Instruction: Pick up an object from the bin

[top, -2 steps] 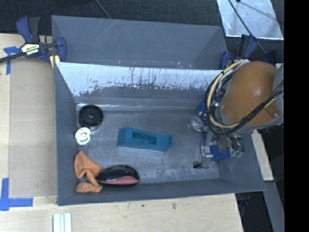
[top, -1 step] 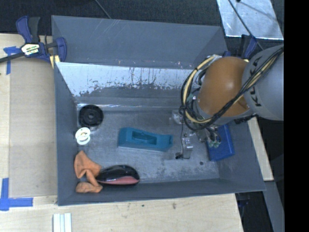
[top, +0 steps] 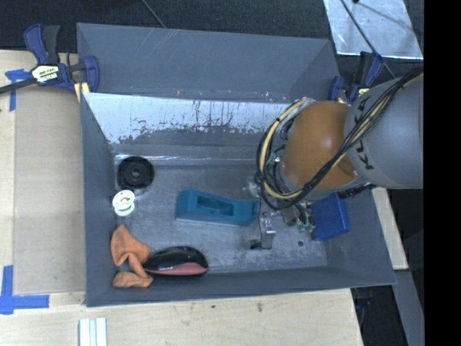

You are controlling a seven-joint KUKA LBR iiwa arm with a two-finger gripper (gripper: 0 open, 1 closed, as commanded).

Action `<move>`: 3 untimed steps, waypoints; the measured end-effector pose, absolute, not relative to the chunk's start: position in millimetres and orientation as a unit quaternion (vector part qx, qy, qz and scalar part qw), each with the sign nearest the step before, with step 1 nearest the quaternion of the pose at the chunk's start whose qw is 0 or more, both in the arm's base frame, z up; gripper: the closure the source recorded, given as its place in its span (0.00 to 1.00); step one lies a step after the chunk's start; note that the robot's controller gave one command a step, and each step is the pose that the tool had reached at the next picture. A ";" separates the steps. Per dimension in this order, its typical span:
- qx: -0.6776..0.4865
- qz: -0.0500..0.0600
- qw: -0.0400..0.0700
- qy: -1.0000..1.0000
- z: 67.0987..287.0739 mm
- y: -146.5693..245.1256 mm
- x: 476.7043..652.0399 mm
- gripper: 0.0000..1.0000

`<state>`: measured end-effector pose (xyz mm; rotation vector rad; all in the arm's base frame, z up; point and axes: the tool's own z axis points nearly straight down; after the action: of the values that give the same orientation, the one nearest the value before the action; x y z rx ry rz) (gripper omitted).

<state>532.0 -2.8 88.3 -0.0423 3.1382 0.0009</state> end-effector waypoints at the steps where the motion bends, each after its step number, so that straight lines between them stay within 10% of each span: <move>1: 0.017 0.000 0.001 1.000 82.4 31.6 562.3 0.00; 2: 0.053 0.000 0.003 0.999 81.4 49.4 520.6 1.00; 3: 0.053 0.000 0.003 0.999 81.3 49.4 520.6 1.00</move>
Offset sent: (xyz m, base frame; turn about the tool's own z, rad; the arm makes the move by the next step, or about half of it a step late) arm -0.0128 0.0533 -0.0074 0.1329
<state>520.6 49.4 81.3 0.1653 3.1312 -0.0013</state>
